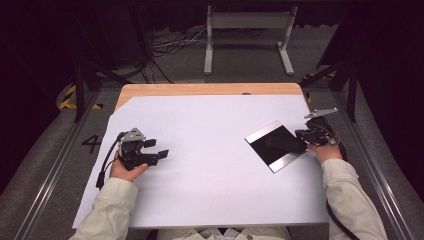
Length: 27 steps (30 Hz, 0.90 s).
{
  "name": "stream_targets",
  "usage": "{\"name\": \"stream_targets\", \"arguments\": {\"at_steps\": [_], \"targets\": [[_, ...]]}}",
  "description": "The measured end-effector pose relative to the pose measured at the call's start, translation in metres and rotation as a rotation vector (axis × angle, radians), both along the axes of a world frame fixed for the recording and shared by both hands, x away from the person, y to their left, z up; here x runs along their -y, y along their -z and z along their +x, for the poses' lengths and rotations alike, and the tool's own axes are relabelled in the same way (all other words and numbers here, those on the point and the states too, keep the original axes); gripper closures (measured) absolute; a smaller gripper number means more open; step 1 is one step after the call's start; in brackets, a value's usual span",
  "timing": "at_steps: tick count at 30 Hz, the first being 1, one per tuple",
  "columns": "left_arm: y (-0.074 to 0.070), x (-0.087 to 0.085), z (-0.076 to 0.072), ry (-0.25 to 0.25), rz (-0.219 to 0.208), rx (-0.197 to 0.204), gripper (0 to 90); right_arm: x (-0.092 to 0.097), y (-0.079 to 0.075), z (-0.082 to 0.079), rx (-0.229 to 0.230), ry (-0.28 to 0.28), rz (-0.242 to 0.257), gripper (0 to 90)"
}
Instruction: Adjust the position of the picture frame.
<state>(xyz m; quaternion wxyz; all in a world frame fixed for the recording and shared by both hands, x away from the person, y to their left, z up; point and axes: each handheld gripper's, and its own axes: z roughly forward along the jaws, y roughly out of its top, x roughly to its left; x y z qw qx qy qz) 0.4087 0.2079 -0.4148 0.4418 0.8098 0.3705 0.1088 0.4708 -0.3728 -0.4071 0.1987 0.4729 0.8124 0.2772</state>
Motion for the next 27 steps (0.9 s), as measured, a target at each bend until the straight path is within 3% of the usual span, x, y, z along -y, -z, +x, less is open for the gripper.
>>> {"name": "stream_targets", "arguments": {"at_steps": [10,27], "targets": [[0.000,0.000,0.000,0.001,-0.003,-0.004,31.0,-0.003,0.008,0.003,-0.001,0.005,-0.042,89.3],[0.000,0.001,0.000,0.007,0.004,-0.007,30.7,-0.002,0.015,0.005,0.007,0.020,-0.070,89.3]]}}
